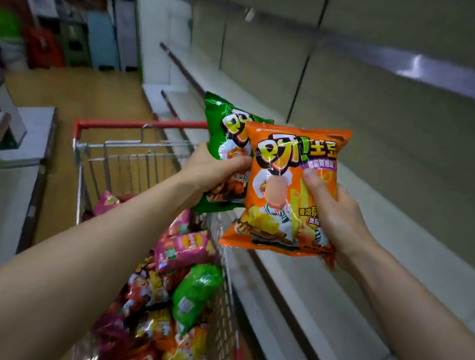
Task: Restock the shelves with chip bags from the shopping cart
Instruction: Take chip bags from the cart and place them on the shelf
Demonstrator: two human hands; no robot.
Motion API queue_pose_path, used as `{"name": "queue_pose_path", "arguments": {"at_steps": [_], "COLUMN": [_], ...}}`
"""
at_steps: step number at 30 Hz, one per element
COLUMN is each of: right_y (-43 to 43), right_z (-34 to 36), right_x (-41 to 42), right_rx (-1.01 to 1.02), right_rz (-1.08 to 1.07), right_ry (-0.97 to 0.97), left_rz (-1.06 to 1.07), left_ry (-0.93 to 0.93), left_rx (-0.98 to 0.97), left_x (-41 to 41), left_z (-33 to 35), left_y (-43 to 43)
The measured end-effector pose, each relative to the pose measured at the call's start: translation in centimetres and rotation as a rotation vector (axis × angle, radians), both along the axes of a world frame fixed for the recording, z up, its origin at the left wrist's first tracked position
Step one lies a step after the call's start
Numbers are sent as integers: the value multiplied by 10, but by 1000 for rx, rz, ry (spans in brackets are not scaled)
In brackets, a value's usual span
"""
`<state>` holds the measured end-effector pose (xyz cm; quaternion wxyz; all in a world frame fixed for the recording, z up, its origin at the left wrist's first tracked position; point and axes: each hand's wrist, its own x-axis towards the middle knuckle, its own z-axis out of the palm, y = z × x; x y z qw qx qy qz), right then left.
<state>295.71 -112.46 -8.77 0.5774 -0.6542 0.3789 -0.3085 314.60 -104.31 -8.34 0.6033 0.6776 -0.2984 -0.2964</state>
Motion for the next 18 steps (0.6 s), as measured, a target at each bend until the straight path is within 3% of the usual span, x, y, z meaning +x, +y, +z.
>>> {"name": "queue_pose_path", "arguments": {"at_steps": [12,18], "right_y": [8,11], "right_z": [130,160], "right_x": [-165,-244], "right_rx": [-322,-347], "right_rz": [-250,-379], "right_ry": [-177,-175], "left_rz": [-236,-382], "left_ry": [-153,-192], "left_rx": [-290,-315], "left_x": [-145,-220], "left_z": [149,188], "left_y": [-46,-67]}}
